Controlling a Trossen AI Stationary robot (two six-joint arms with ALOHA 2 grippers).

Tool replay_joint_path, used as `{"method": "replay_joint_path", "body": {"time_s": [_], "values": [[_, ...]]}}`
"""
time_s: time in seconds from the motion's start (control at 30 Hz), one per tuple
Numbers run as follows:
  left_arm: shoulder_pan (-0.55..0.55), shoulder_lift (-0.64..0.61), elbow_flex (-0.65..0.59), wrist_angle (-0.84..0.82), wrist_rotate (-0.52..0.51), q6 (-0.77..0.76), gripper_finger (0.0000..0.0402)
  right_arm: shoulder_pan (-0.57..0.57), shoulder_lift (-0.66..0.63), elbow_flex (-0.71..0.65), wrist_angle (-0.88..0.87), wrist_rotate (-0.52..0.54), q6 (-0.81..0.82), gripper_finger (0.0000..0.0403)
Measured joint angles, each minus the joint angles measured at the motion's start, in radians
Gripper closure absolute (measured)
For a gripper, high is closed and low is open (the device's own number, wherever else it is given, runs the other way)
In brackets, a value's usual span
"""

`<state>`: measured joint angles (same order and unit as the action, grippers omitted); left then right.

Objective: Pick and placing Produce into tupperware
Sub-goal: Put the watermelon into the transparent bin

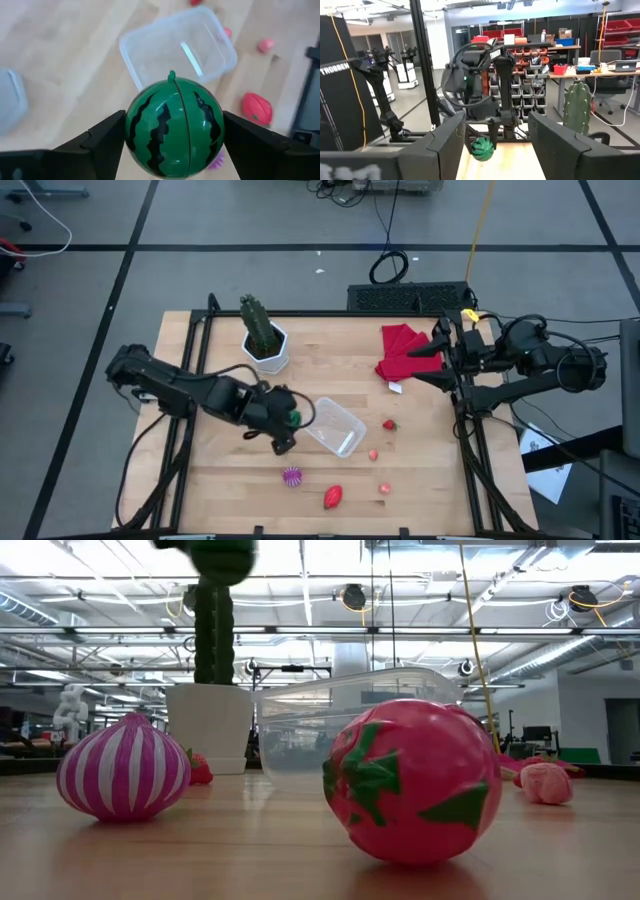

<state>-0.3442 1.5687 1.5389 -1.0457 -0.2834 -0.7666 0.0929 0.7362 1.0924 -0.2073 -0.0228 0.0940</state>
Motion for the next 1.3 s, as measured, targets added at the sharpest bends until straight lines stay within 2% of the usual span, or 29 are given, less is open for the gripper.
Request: {"method": "replay_joint_path", "body": {"time_s": [0.3, 0.47, 0.6, 0.77, 1.1, 1.3], "values": [[0.086, 0.224, 0.317, -0.051, -0.035, 0.243, 0.0108, 0.000, -0.072, 0.000, -0.090, 0.007, -0.004, 0.0193], [0.120, 0.353, 0.501, -0.169, -0.037, 0.311, 0.0108, 0.000, -0.123, 0.000, -0.172, 0.135, -0.010, 0.0193], [0.142, 0.429, 0.597, -0.229, -0.034, 0.337, 0.0108, -0.001, -0.145, 0.000, -0.210, 0.251, -0.024, 0.0193], [0.173, 0.466, 0.624, -0.232, 0.028, 0.328, 0.0108, 0.000, -0.142, 0.000, -0.221, 0.362, -0.103, 0.0193], [0.205, 0.513, 0.616, -0.223, 0.050, 0.313, 0.0108, -0.001, -0.132, 0.000, -0.224, 0.731, -0.261, 0.0193], [0.224, 0.572, 0.615, -0.233, 0.111, 0.301, 0.0108, -0.001, -0.126, 0.000, -0.222, 0.874, -0.330, 0.0193]]}}
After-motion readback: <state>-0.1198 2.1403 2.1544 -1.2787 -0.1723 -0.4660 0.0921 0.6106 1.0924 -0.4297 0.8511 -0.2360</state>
